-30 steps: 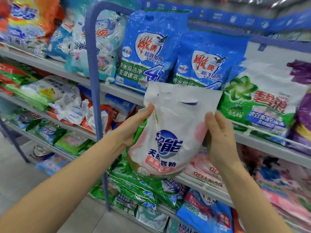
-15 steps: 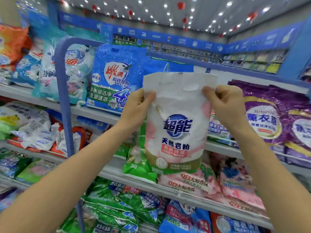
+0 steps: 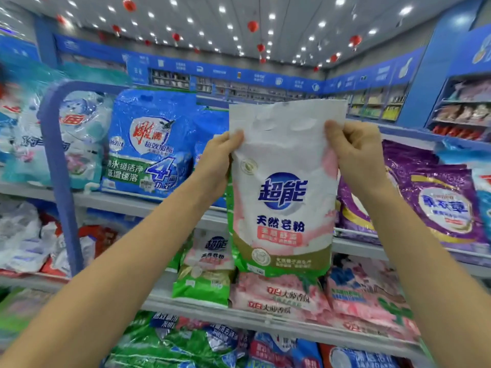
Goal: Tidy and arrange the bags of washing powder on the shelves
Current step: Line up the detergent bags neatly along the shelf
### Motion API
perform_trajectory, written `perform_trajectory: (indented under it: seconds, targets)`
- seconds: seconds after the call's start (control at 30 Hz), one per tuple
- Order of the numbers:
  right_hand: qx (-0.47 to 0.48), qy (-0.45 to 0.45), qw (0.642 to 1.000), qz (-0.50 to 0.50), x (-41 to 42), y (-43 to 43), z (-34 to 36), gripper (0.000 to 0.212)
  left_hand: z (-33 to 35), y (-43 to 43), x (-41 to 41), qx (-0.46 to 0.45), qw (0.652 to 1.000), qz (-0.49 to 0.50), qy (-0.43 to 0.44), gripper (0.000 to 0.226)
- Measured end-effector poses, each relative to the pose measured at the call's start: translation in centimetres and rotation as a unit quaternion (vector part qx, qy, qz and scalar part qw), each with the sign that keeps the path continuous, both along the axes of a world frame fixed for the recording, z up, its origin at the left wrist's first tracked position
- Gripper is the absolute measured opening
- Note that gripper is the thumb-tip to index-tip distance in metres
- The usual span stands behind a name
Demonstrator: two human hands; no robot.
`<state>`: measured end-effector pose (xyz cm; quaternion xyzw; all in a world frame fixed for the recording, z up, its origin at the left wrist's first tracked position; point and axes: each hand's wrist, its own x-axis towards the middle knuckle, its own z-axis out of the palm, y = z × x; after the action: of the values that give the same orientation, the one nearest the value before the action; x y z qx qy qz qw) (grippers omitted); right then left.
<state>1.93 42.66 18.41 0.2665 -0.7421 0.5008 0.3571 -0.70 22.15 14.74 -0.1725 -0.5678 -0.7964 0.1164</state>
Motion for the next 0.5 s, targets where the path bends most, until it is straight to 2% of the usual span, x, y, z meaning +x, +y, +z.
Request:
perform_trajectory:
  seconds: [0.1,0.17,0.27,0.37,0.43,0.5]
  targets:
    - [-0.056,0.008,0.998,0.006,-0.2,-1.0,0.8,0.045,-0.4,0.0,-1.1,0.050,0.998,-0.028,0.025,0.032]
    - [-0.109,0.004,0.994,0.007,-0.1,-1.6,1.7,0.043,-2.2,0.0,-1.4,0.015,0.999,-0.033,0.034,0.035]
    - [-0.168,0.008,0.986,-0.013,0.0,-1.5,2.8,0.045,-8.4,0.5,-0.7,-0.004,0.998,-0.012,-0.069,0.061]
    - [-0.205,0.017,0.978,-0.016,0.2,-1.4,3.3,0.047,-14.2,1.8,1.1,0.009,0.968,-0.212,-0.136,0.101]
    - [-0.221,0.027,0.974,-0.043,0.0,-1.6,3.2,0.048,-16.0,3.3,2.2,0.046,0.932,-0.325,-0.154,0.106]
    - [-0.239,0.036,0.968,-0.066,0.1,-1.9,2.8,0.048,-17.0,5.3,3.3,0.177,0.886,-0.378,-0.202,0.105]
